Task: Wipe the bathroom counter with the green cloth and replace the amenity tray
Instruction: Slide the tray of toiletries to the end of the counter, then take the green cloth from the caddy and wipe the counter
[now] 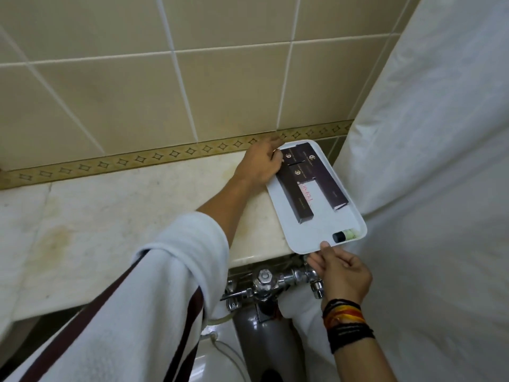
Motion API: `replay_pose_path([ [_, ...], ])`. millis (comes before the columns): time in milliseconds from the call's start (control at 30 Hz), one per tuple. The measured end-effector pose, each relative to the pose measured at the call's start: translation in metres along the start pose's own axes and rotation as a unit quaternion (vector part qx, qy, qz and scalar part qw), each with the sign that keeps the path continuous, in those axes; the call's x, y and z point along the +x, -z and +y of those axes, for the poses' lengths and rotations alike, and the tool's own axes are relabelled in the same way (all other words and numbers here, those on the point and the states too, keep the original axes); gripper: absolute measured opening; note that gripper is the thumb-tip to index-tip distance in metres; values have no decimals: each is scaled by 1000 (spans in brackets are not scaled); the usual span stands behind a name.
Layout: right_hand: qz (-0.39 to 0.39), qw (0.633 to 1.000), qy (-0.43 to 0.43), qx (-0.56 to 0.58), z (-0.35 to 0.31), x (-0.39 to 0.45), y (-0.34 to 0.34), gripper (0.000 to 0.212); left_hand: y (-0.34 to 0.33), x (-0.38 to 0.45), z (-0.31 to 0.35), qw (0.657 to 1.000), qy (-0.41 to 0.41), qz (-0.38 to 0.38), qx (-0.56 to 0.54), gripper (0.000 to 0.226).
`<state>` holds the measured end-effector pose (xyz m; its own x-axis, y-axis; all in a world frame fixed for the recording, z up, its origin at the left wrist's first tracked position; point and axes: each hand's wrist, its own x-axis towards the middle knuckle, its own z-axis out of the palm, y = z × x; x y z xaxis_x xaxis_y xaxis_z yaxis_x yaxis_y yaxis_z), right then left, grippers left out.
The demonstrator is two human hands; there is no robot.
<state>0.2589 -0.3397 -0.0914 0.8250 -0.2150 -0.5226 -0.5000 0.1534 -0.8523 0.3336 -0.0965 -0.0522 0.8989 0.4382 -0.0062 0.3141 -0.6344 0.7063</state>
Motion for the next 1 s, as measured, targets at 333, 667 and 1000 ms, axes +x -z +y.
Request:
replay_pose_path([
  [333, -120, 723, 533, -422, -9, -80, -58, 60, 70, -123, -55, 949, -53, 145, 275, 60],
  [667, -213, 563, 596, -532, 29, -189, -174, 69, 212, -289, -122, 909, 92, 211, 346, 60],
  [1000, -461, 419, 581, -524, 177, -400, -183, 48, 277, -464, -248, 807, 429, 293, 279, 35],
])
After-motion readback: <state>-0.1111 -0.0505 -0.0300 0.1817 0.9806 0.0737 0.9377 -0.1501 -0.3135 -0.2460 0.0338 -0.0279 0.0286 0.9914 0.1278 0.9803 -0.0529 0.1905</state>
